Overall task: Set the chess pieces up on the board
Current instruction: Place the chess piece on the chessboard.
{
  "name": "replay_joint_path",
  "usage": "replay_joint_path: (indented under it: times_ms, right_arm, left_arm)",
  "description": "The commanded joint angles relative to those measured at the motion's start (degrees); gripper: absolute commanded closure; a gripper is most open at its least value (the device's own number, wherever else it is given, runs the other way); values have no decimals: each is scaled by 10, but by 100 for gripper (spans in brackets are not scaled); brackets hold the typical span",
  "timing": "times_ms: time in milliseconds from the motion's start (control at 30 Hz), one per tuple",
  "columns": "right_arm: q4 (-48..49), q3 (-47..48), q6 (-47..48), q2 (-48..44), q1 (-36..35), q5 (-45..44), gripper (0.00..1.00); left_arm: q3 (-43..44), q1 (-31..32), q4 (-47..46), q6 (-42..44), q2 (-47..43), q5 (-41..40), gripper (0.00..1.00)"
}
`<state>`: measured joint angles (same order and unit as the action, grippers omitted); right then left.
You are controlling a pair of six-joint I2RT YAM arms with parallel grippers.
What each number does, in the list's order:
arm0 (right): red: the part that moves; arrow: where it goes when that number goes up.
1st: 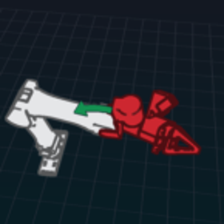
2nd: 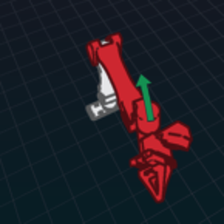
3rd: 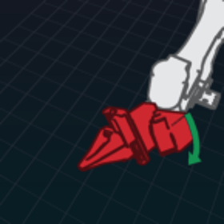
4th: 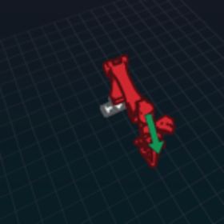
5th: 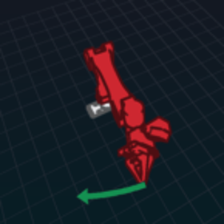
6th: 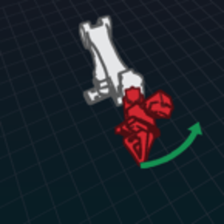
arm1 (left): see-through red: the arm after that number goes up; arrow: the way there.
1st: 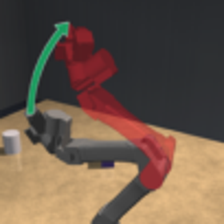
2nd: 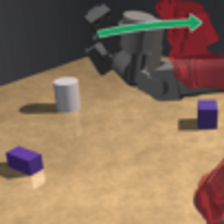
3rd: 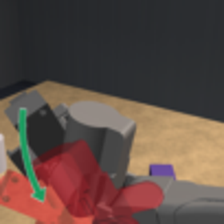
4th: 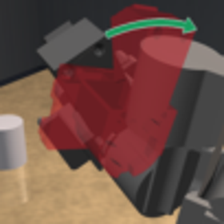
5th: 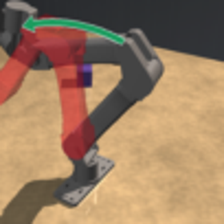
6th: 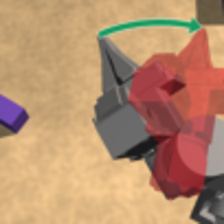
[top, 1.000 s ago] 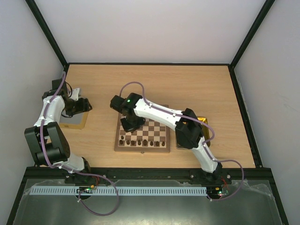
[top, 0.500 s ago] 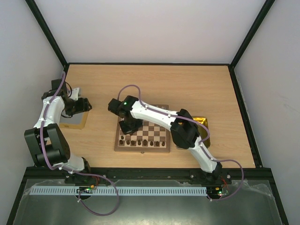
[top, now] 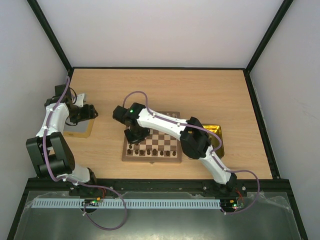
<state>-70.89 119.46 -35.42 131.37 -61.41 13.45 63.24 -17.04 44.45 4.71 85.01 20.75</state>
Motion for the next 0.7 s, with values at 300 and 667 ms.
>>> replay_joint_path:
  times_ms: [300, 667]
  right_arm:
    - [-13, 16, -7, 23, -13, 5, 91]
    - [-13, 15, -7, 27, -13, 4, 86]
  left_arm:
    - [-7, 1, 3, -4, -15, 6, 25]
    - [-8, 1, 2, -4, -14, 6, 25]
